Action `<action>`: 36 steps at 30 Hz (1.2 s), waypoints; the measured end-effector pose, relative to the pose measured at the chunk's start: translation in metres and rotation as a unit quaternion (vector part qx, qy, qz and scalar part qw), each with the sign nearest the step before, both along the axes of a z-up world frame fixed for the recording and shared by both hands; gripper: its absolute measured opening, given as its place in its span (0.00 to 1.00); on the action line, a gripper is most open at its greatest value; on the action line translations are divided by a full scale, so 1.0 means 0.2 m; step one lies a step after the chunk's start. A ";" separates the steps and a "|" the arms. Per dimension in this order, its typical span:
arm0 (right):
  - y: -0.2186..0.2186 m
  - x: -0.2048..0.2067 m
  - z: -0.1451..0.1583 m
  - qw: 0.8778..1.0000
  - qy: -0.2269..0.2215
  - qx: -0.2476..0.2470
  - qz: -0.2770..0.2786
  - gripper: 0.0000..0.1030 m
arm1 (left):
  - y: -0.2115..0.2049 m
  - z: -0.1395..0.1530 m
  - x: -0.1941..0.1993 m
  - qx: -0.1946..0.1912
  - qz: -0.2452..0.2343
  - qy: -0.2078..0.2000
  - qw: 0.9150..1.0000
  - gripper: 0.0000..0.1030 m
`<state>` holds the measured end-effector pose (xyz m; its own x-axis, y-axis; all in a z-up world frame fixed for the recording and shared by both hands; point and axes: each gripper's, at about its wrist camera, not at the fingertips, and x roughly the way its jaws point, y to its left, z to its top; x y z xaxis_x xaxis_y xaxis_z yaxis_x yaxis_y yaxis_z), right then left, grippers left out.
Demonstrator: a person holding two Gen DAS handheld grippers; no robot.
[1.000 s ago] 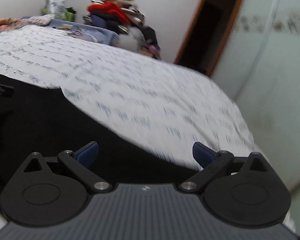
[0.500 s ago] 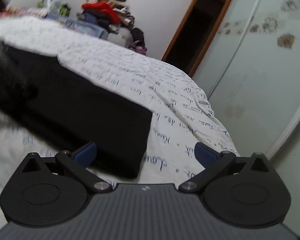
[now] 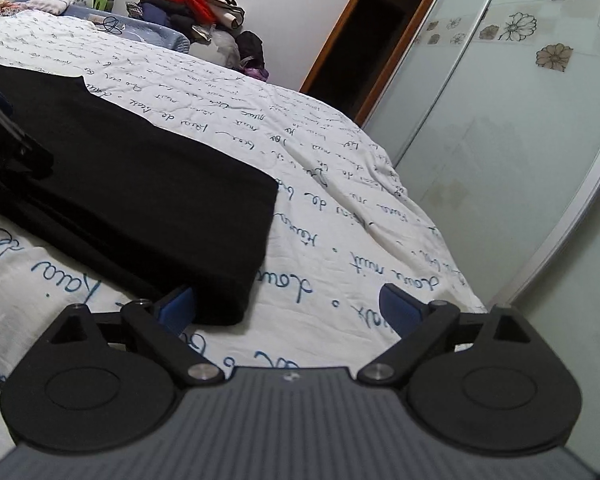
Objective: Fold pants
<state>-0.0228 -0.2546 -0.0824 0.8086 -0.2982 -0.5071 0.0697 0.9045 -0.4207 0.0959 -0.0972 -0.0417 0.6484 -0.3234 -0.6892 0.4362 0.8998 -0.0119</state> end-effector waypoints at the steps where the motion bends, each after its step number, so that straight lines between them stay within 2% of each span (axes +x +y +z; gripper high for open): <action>1: 0.01 0.00 0.00 1.000 -0.003 -0.011 0.002 0.92 | 0.00 0.01 0.00 -0.005 -0.001 0.002 1.000 1.00; 5: 0.12 -0.03 -0.03 0.997 -0.016 -0.063 0.046 0.92 | -0.06 0.02 0.00 -0.003 -0.015 -0.002 1.000 1.00; 7: 0.17 -0.01 -0.08 0.992 -0.025 -0.119 0.038 1.00 | -0.09 0.01 0.01 0.007 -0.018 -0.001 1.000 1.00; 8: 0.18 -0.01 -0.09 0.989 -0.031 -0.141 0.028 1.00 | -0.10 0.00 0.01 0.012 -0.020 0.001 1.000 1.00; 11: 0.14 0.01 -0.09 0.988 -0.031 -0.154 -0.010 0.97 | -0.10 -0.01 0.00 0.016 -0.022 0.001 1.000 1.00; 12: 0.13 0.01 -0.09 0.988 -0.026 -0.152 -0.011 0.89 | -0.10 -0.01 0.00 0.014 -0.021 0.003 1.000 1.00; 13: 0.13 0.01 -0.09 0.990 -0.019 -0.143 -0.003 0.75 | -0.09 -0.01 0.01 0.011 -0.019 0.004 1.000 1.00; 14: 0.12 0.01 -0.08 0.991 -0.011 -0.131 0.007 0.66 | -0.09 0.00 0.01 0.008 -0.018 0.005 1.000 1.00; 15: 0.13 0.01 -0.09 0.992 -0.002 -0.123 0.021 0.42 | -0.09 0.00 0.01 0.004 -0.017 0.005 1.000 1.00; 16: 0.14 0.01 -0.09 0.993 0.006 -0.117 0.031 0.24 | -0.09 0.01 0.00 0.002 -0.019 0.004 1.000 1.00; 18: 0.16 0.01 -0.11 0.994 0.020 -0.097 0.047 0.05 | -0.08 0.02 0.00 0.003 -0.022 -0.002 1.000 1.00; 22: 0.16 0.00 -0.11 0.994 0.030 -0.095 0.053 0.06 | -0.10 -0.01 0.00 0.028 -0.027 -0.002 0.999 1.00; 25: 0.14 -0.01 -0.10 0.995 0.041 -0.083 0.048 0.05 | -0.08 -0.04 -0.01 0.016 -0.029 0.002 0.999 1.00; 29: 0.17 0.01 -0.13 0.992 0.055 -0.101 0.047 0.08 | -0.06 -0.02 -0.02 0.021 -0.038 0.002 0.999 1.00; 30: 0.18 0.00 -0.11 0.991 0.064 -0.103 0.053 0.08 | -0.04 -0.01 -0.01 0.019 -0.036 0.000 0.999 1.00; 32: 0.14 -0.02 -0.02 0.991 0.084 -0.075 0.071 0.11 | 0.02 0.02 -0.02 0.021 -0.017 -0.018 0.999 1.00; 34: 0.09 -0.06 0.09 0.993 0.077 -0.032 0.081 0.27 | 0.08 0.03 -0.01 0.027 0.010 -0.030 0.999 1.00; 36: 0.04 -0.10 0.21 0.995 0.039 0.021 0.087 0.38 | 0.13 0.02 0.02 0.027 0.029 -0.021 0.999 1.00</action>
